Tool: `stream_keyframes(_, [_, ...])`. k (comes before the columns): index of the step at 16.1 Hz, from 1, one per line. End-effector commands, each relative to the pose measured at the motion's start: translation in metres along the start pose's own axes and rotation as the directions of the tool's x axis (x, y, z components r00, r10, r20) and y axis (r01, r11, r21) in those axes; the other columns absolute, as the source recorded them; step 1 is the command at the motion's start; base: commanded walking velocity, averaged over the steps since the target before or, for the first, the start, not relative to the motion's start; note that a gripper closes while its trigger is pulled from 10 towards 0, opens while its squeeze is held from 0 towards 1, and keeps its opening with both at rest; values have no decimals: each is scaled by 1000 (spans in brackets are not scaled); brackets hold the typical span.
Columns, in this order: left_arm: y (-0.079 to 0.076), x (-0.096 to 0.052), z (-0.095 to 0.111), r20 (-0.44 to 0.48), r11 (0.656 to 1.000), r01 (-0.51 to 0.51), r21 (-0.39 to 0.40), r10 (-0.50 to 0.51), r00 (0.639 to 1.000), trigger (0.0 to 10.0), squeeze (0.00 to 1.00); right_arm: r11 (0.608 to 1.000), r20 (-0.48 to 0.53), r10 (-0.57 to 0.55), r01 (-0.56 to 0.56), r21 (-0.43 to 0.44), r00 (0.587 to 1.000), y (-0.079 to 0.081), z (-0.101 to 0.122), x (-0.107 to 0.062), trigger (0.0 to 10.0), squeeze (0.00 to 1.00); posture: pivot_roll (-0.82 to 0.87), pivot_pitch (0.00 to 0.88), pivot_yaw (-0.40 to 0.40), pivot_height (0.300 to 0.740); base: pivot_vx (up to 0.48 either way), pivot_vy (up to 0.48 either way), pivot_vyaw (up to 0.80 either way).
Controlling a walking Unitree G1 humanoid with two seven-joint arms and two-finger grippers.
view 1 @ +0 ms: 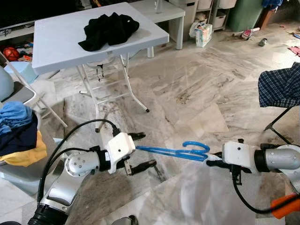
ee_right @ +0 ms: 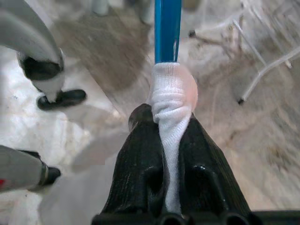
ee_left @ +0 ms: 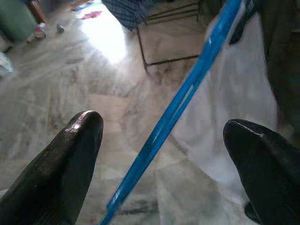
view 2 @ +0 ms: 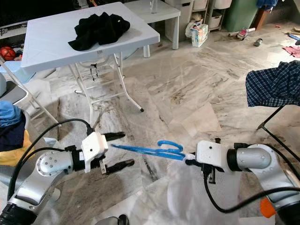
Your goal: Hang hanger
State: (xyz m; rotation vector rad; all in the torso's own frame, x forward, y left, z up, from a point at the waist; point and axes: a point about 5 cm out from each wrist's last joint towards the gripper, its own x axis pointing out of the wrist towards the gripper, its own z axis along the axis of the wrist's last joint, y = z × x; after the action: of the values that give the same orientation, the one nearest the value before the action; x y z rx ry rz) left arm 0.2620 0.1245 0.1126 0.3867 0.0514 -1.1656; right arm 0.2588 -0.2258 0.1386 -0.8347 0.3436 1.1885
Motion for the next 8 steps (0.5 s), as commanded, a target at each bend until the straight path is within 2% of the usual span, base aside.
stream_keyframes(1, [-7,0,-6,-21,998,60,-11,-61,998,10000,302,998,60,9,-6,-61,998,-8,17,-12,10000,0,-88,61,58,740,0,0,0])
stream_keyframes(2, [-10,3,-9,-32,997,81,4,-81,996,10000,71,997,67,23,-18,-71,997,-8,20,-14,10000,0,-92,60,60,740,0,0,0])
stream_keyframes(3, [-9,6,-10,-32,997,82,8,-81,996,10000,0,995,74,45,-38,-90,996,-7,22,-16,10000,0,-94,60,61,740,0,0,0])
stream_keyframes(4, [-9,11,-9,-15,993,117,31,-117,993,10000,0,992,72,90,-82,-98,993,-3,24,-19,10000,0,-97,60,63,740,0,0,0])
stream_keyframes(8, [-2,26,4,34,980,192,49,-194,980,10000,0,982,17,130,-126,-139,991,0,20,-25,10000,0,-114,56,75,740,0,0,0])
